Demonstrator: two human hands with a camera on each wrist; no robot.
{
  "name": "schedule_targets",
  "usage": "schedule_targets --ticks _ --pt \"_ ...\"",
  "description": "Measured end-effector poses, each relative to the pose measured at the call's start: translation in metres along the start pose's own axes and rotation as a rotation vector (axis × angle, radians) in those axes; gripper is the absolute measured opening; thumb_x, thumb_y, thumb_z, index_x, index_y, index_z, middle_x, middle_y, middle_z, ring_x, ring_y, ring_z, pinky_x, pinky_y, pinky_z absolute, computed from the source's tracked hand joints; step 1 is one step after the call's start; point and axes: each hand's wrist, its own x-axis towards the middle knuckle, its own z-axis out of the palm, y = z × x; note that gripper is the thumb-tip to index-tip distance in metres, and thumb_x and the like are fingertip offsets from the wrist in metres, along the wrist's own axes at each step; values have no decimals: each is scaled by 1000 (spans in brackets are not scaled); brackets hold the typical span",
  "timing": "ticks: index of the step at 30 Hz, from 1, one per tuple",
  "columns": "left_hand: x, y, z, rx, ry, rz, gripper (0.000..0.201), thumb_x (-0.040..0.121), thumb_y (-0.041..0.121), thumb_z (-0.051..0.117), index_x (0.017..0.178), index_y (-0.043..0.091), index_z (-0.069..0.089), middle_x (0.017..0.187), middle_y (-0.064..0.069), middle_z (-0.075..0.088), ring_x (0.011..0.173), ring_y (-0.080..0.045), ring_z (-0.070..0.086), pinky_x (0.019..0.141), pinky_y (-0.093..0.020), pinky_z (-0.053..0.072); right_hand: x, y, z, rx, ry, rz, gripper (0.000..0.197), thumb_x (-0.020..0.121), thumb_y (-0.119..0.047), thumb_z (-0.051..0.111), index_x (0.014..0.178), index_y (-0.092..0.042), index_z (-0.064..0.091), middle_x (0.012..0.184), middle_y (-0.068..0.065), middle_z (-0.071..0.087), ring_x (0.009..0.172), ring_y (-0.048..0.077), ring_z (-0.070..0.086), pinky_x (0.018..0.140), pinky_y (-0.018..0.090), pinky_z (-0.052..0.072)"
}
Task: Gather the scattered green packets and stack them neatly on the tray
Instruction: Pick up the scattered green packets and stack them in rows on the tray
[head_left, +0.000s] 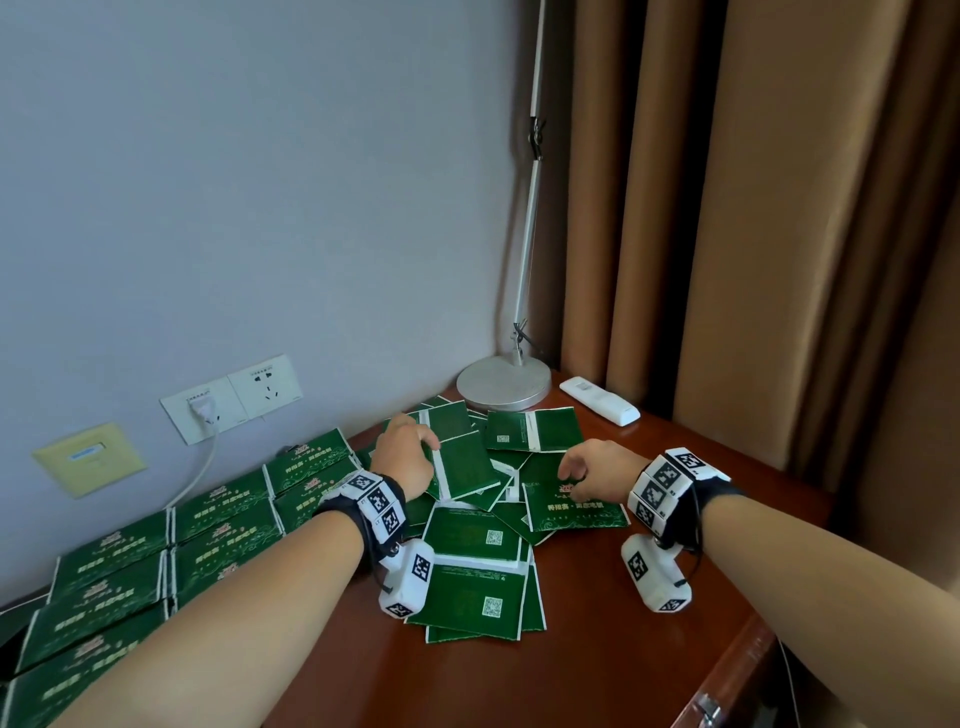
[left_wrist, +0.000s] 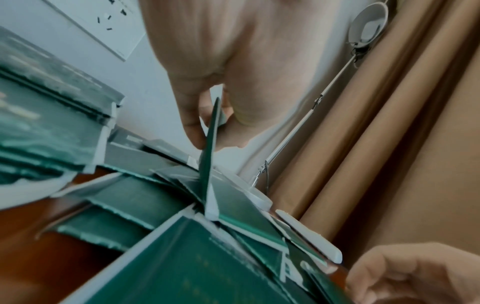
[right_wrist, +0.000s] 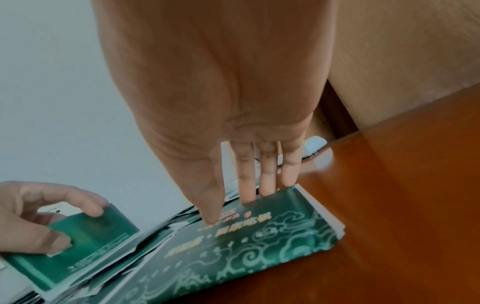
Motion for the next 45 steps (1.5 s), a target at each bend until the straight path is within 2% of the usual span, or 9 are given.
schedule_targets --ticks 4,14,18,20,24,29,33,39,45 --pt "-9 5 -11 -27 5 76 49 73 -22 53 99 16 68 126 3 44 111 -14 50 90 -19 36 -5 -4 2 -3 -9 19 36 82 -21 74 116 -23 66 115 -3 61 104 14 60 88 27 50" --pt "-39 25 -15 52 -126 269 64 79 -17 57 131 20 56 131 2 45 110 -11 47 94 -17 35 -19 -4 6 -31 11 38 37 81 -22 74 117 -23 66 114 -2 63 102 15 60 85 26 50" --pt "-49 34 -6 52 -302 320 48 84 23 74 129 26 55 119 8 60 82 -5 57 80 -21 46 -23 -1 8 -40 22 45 38 80 -22 75 117 -22 65 115 -2 62 102 15 60 85 27 50" --pt "-53 39 -1 46 -377 312 37 90 43 65 123 27 58 112 10 66 83 -3 63 78 -22 47 -25 0 8 -36 21 48 38 81 -23 74 118 -22 64 115 -2 62 100 13 59 81 24 48" --pt "-49 35 5 201 -381 239 36 94 44 58 123 22 61 112 4 68 96 -13 65 90 -32 52 -27 3 9 -52 52 83 40 81 -28 75 118 -24 61 115 -5 59 95 10 56 76 21 45" --pt "-50 19 10 291 -346 119 55 85 51 66 129 19 55 103 3 63 95 -17 61 77 -29 47 -28 6 11 -117 75 156 56 78 -39 76 127 -22 56 125 -4 57 111 15 57 90 29 50" --pt "-53 15 14 302 -356 75 73 80 58 68 137 15 49 124 -2 61 108 -20 59 89 -32 49 -28 5 14 -147 65 178 64 80 -43 74 135 -20 52 132 0 55 118 18 54 96 31 49" --pt "-56 18 20 285 -347 44 66 77 53 73 124 10 57 116 -3 62 99 -19 57 93 -36 50 -33 4 14 -143 67 204 60 76 -45 76 126 -20 54 125 1 54 113 18 53 95 31 48" --pt "-61 28 19 250 -281 55 46 71 46 80 95 19 52 97 4 54 87 -17 56 86 -35 50 -41 1 12 -27 111 232 48 71 -32 82 104 -21 48 102 -2 58 91 15 58 67 24 46"
